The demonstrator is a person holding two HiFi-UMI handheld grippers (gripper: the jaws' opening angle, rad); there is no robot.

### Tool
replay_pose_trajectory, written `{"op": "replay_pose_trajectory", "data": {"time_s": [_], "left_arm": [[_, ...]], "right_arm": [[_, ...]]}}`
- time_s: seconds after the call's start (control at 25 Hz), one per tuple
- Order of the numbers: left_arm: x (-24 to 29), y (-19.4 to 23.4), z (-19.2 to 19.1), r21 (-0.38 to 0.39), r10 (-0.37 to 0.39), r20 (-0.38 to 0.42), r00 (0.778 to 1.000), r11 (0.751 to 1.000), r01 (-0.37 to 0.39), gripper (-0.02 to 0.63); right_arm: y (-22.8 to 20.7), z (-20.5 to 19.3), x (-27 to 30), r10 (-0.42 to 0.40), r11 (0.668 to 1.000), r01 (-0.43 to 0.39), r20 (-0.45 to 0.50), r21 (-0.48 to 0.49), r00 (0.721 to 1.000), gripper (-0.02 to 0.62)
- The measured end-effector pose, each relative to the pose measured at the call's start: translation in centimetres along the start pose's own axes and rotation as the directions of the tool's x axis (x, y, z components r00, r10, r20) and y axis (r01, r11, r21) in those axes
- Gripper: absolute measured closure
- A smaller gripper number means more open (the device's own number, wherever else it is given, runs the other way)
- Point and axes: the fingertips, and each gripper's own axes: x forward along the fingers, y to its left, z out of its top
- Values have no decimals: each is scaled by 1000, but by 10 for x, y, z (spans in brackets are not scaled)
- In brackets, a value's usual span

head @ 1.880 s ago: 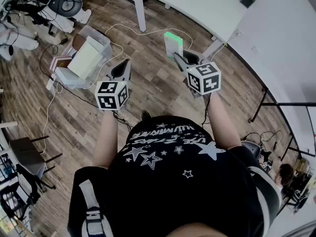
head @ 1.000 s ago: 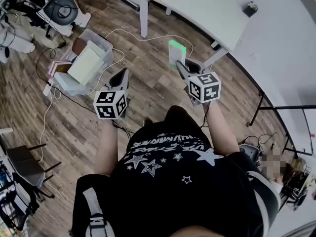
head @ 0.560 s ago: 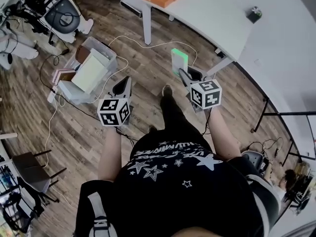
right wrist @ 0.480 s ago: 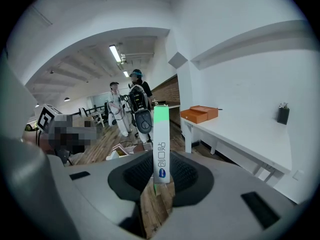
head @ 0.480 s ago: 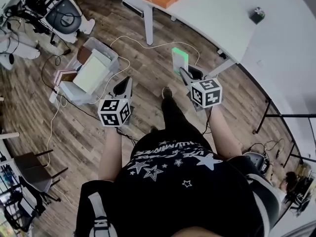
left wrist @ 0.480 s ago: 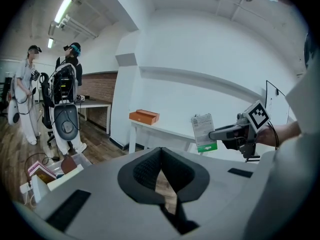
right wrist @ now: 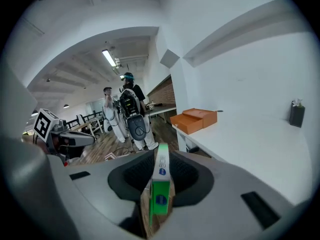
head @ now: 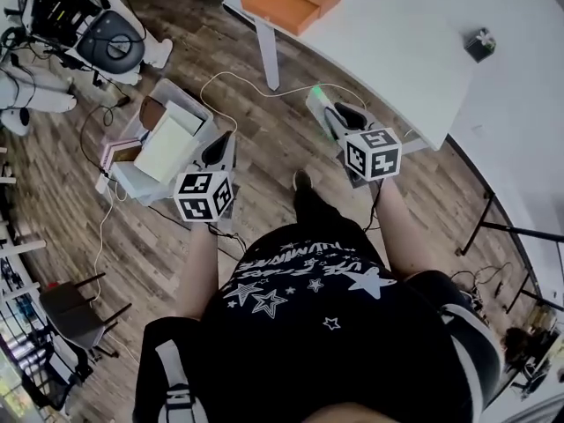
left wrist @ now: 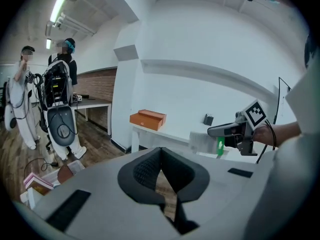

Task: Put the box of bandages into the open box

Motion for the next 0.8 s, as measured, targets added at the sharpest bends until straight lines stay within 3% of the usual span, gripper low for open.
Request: {"op": "replay_pose_trajectory", "data": {"time_s": [0.32,0.8], "left_arm": [[104,-1,51,5,-12,-10,1000,1000,12,588],[207,-1,79,-15,-11,-37,999,1000,10,588]], "right_arm": [[-86,38,57,8,1000,-8,-37,-15,999,505],[-169,82,103,36,999,-36,-2,3,999,506]]}}
